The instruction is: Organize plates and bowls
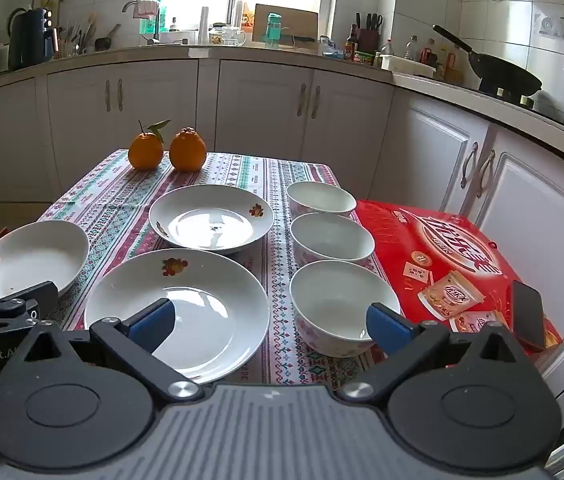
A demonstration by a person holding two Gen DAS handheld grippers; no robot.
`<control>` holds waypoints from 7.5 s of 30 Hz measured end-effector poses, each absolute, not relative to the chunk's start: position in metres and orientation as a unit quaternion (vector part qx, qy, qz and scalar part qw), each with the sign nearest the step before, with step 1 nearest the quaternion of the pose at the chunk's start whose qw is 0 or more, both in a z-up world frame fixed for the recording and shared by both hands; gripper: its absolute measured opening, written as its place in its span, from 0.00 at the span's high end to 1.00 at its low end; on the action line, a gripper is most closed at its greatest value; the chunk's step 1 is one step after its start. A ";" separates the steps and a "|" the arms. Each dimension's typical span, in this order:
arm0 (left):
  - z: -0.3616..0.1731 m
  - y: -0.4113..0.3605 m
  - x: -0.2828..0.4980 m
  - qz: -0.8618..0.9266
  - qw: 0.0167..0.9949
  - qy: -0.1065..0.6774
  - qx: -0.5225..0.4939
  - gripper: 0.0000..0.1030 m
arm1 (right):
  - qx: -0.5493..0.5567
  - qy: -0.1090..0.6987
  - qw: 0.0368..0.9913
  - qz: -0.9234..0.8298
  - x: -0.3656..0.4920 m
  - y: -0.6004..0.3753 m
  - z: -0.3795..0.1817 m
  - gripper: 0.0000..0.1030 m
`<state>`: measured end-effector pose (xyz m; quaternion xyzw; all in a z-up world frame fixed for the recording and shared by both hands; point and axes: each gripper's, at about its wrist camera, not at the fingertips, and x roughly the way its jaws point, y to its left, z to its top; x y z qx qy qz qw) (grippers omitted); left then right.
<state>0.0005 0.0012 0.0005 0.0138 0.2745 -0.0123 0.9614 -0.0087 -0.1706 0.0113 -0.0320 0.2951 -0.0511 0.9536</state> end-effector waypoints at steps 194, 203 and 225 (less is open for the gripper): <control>-0.090 0.146 0.106 -0.184 0.900 0.384 0.092 0.02 | -0.036 0.549 0.706 0.445 0.305 0.014 -0.055 0.36; -0.086 0.146 0.124 -0.186 0.901 0.380 0.101 0.02 | -0.020 0.531 0.724 0.441 0.317 0.004 -0.046 0.36; -0.094 0.144 0.178 -0.202 0.900 0.365 0.127 0.02 | -0.002 0.519 0.762 0.388 0.353 -0.014 -0.058 0.35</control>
